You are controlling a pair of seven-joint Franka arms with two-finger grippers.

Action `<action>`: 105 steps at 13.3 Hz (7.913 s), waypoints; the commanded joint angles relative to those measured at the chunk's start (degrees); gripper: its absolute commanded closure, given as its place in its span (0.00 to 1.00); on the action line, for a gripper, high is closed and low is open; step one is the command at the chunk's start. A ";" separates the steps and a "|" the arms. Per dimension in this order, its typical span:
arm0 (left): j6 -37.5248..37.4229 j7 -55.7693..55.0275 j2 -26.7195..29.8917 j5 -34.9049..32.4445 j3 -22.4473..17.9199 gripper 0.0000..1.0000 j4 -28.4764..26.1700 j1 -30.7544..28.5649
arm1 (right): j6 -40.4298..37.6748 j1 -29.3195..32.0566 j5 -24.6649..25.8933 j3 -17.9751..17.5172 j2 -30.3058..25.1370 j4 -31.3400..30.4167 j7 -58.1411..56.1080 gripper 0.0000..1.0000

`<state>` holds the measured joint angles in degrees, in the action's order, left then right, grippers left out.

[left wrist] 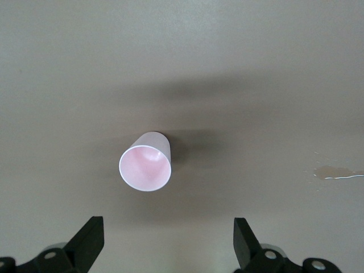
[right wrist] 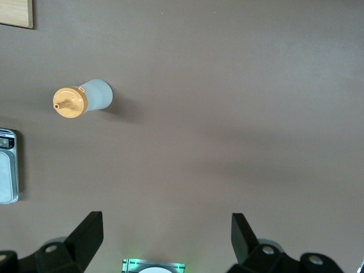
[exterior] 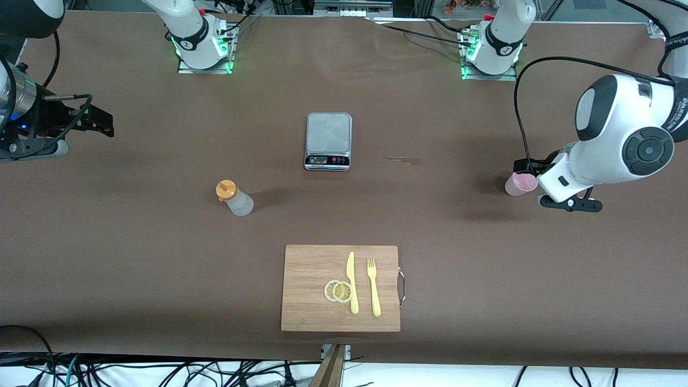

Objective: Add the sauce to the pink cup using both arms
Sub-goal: 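Lower the left gripper over the pink cup, then close the left gripper on the pink cup rim, then carry the pink cup with the left gripper onto the scale, then release the cup and raise the left gripper while the right gripper reaches out, then move the right gripper to the white squeeze bottle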

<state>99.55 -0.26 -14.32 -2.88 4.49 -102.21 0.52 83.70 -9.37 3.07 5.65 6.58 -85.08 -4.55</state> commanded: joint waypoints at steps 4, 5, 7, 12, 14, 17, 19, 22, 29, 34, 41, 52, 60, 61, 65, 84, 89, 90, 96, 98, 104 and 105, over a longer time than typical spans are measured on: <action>16.43 7.99 7.02 -1.16 -5.01 0.01 -17.74 -0.43 | -0.55 -0.21 0.00 -0.90 -0.86 0.00 0.51 0.00; 18.55 8.78 7.02 -0.99 -6.23 0.01 -19.41 -0.43 | -0.64 -0.38 0.09 -1.69 -0.95 0.00 0.16 0.00; 24.86 13.86 6.59 -0.46 -8.78 0.01 -22.67 -1.04 | -0.90 -0.38 0.00 -1.61 -1.04 0.08 0.24 0.00; 37.28 17.31 2.46 3.48 -9.15 0.01 -26.99 -2.27 | -1.25 -0.38 0.00 -1.52 -1.13 0.09 0.77 0.00; 38.95 17.31 0.97 4.20 -9.06 0.01 -26.99 -2.27 | -1.17 -0.30 0.00 -1.26 -1.04 0.09 0.77 0.00; 40.98 17.40 -0.62 4.20 -9.06 0.01 -27.08 -2.36 | -0.82 -0.30 0.00 -1.08 -0.95 0.09 0.69 0.00; 41.16 19.50 -1.15 4.98 -9.06 0.01 -26.99 -2.45 | -0.81 -0.30 0.00 -1.08 -0.95 0.09 0.69 0.00; 40.98 22.15 -1.50 7.80 -9.06 0.01 -27.69 -2.45 | -1.08 -0.30 0.00 -1.17 -0.95 0.09 0.77 0.00; 40.72 26.89 -0.89 7.89 -9.15 0.01 -28.40 -3.07 | -0.73 -0.30 0.00 -1.26 -0.95 0.09 0.77 0.00; 40.81 26.89 -1.59 12.02 -9.15 0.01 -28.92 -3.42 | -0.55 -0.21 0.00 -0.99 -0.69 0.09 0.69 0.00; 40.46 25.58 -1.59 12.11 -9.15 0.45 -29.01 -3.15 | -0.29 0.06 0.00 -0.38 -0.51 0.00 0.69 0.00; 27.29 20.32 -0.54 12.11 -8.44 1.00 -16.90 0.78 | -0.02 0.06 0.09 -0.38 -0.51 0.00 0.69 0.00; 27.01 -18.24 -5.45 13.60 0.51 1.00 -8.29 25.48 | 0.33 0.14 0.00 -0.38 -0.51 0.00 0.60 0.00; 27.09 -22.20 -6.24 13.60 0.87 1.00 -7.31 27.85 | 0.33 0.14 0.00 -0.38 -0.43 0.00 0.60 0.00; 27.18 -27.42 -10.10 14.04 1.22 1.00 -2.04 37.34 | 0.50 0.14 0.00 -0.38 -0.34 0.00 0.60 0.00; 15.70 -35.86 -9.25 22.40 -1.06 0.00 11.05 41.42 | 1.56 1.73 -1.32 0.77 0.36 0.17 -0.37 0.00; 6.90 -33.33 -1.35 20.21 -6.33 0.00 11.86 33.00 | 0.68 1.20 -2.89 0.68 0.98 0.00 -19.47 0.00; 4.71 -28.26 0.50 18.19 -6.33 0.00 11.86 29.75 | 0.94 1.20 -3.51 0.59 1.07 -0.52 -23.44 0.00; -6.46 -8.84 9.38 11.32 -6.16 0.00 12.03 12.78 | 7.85 6.02 -16.93 1.38 5.72 -4.81 -49.62 0.00; -9.89 -0.56 10.97 8.52 -6.16 0.00 12.03 8.12 | 15.42 8.13 -23.95 1.38 7.56 -10.00 -62.61 0.00; -16.32 5.27 12.56 2.36 -5.11 0.00 11.86 2.04 | 16.77 12.70 -46.91 1.47 18.27 -15.91 -100.50 0.00; -16.50 6.32 12.56 1.14 -4.06 0.00 11.86 1.16 | 15.46 13.06 -50.50 1.47 20.82 -15.91 -107.00 0.00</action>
<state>83.98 4.00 -2.86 0.95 -1.87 -89.59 3.49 100.76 2.46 -42.25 7.49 24.45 -100.42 -101.35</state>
